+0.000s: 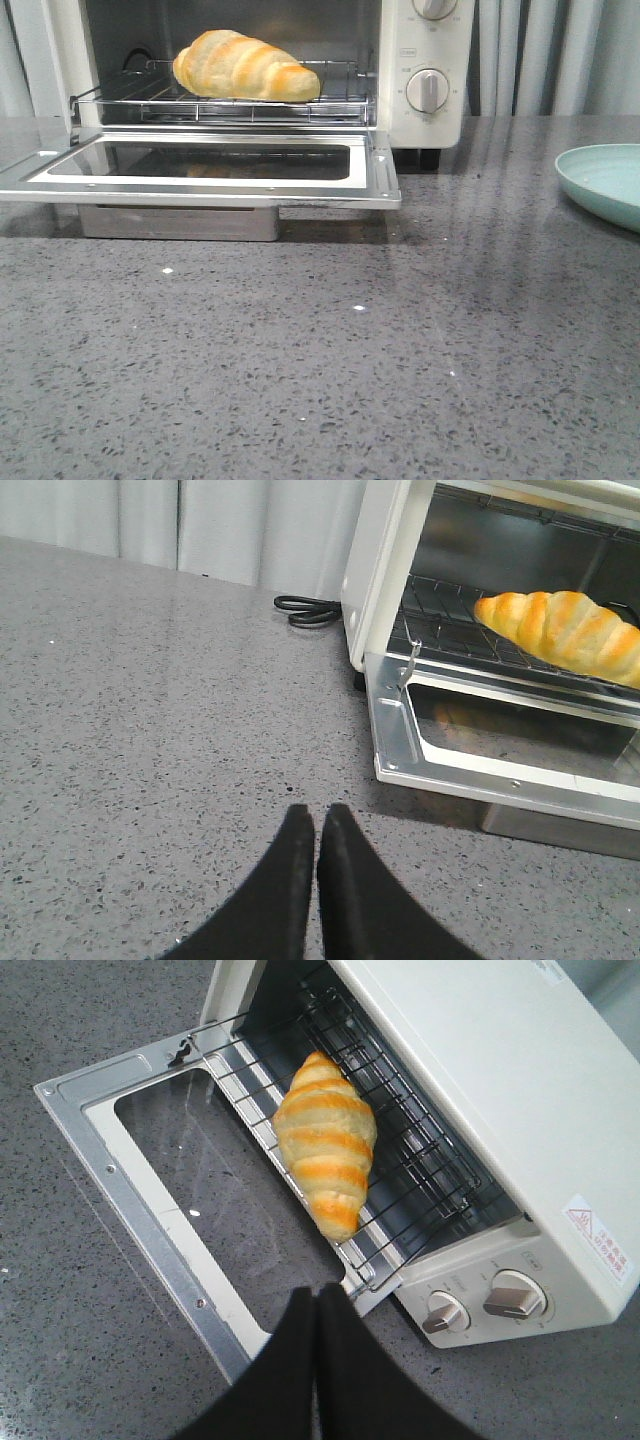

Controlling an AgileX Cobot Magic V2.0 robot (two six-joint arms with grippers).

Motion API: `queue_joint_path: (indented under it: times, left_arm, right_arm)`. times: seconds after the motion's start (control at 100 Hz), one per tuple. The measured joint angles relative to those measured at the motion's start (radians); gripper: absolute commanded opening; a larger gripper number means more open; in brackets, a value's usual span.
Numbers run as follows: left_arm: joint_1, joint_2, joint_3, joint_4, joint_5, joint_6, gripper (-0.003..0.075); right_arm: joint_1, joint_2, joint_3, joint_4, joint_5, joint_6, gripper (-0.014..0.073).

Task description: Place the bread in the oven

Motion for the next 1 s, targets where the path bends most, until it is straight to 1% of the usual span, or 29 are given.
queue_joint_path:
  times: [0.17,0.43,0.59,0.76,0.9,1.0]
  left_arm:
    - [0.000,0.000,0.000,0.000,0.000,0.000,-0.0021]
    - [0.000,0.000,0.000,0.000,0.000,0.000,-0.0021]
    - [0.000,0.000,0.000,-0.001,0.000,0.000,-0.0021]
    - [0.000,0.000,0.000,-0.001,0.000,0.000,-0.0021]
    - [0.000,0.000,0.000,-0.001,0.000,0.000,-0.0021]
    - [0.000,0.000,0.000,-0.001,0.000,0.000,-0.0021]
  right_arm:
    - [-0.015,-0.004,0.000,-0.013,0.000,0.004,-0.0057]
    - [-0.128,-0.061,0.000,-0.017,0.000,0.029,-0.0057]
    - [-0.228,-0.085,0.000,-0.017,0.002,0.041,-0.0057]
    - [-0.368,-0.098,0.000,-0.010,0.002,0.043,-0.0057]
    - [-0.485,-0.102,0.000,0.065,0.004,0.023,-0.0057]
    - [-0.533,-0.104,0.000,0.099,0.006,-0.013,-0.0057]
